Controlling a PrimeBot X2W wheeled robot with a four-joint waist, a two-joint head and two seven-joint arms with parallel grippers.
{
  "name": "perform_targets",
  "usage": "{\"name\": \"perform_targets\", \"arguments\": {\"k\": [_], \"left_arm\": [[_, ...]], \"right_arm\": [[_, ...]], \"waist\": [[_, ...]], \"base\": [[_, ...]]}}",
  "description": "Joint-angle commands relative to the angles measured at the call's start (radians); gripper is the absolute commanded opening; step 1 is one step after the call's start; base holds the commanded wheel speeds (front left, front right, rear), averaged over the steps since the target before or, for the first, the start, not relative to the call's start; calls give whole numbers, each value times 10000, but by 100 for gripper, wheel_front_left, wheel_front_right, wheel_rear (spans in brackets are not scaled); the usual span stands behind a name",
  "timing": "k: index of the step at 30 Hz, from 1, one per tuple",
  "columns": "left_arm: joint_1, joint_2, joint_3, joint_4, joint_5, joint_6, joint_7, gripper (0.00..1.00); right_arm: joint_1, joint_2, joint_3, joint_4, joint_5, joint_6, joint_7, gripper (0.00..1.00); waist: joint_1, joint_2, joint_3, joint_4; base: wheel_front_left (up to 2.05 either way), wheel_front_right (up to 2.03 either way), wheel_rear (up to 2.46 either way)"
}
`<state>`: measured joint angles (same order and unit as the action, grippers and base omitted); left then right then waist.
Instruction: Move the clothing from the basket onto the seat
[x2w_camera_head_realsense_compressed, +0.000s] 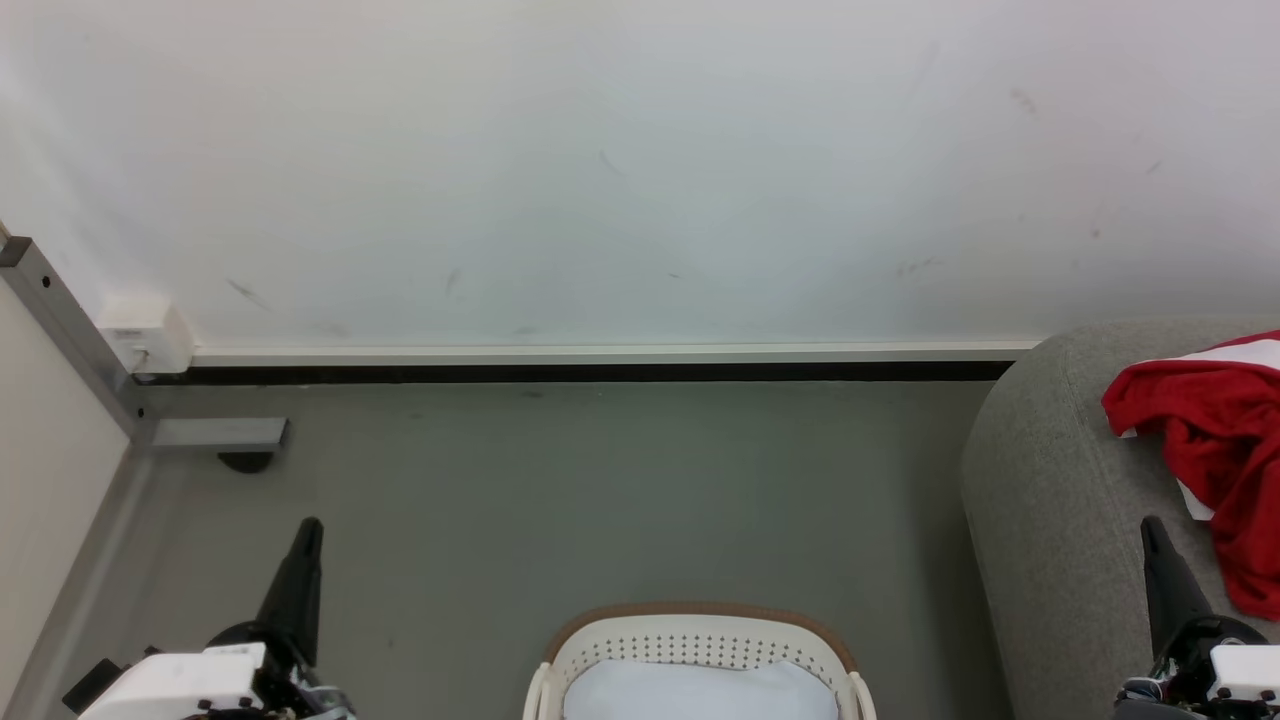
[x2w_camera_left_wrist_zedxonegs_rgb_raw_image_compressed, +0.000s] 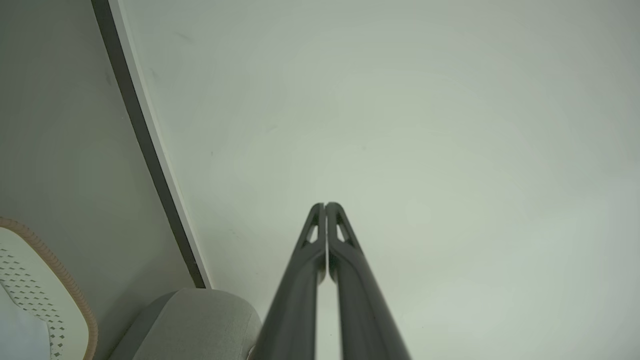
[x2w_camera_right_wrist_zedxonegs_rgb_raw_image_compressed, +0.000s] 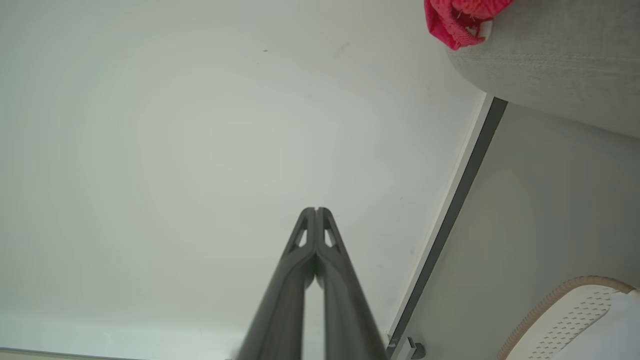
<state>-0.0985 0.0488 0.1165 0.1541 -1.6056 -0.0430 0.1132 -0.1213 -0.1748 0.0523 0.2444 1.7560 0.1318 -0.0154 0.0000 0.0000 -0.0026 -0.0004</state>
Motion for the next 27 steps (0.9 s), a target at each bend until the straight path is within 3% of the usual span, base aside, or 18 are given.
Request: {"name": "perform_targets", "arguments": {"k": [1,27], "left_arm": [[-80,23,14,-20,-122,-7,31,0],[-78,23,16,-29,-123,-6,31,0]], "right_arm": [[-42,-76,1,-32,97,-21,-32,0],[-31,-417,463,-129,478,-21,-403,0]], "waist": [[0,0,0,0],[0,0,3,1]], "base": [[0,0,0],[0,0,0]]}}
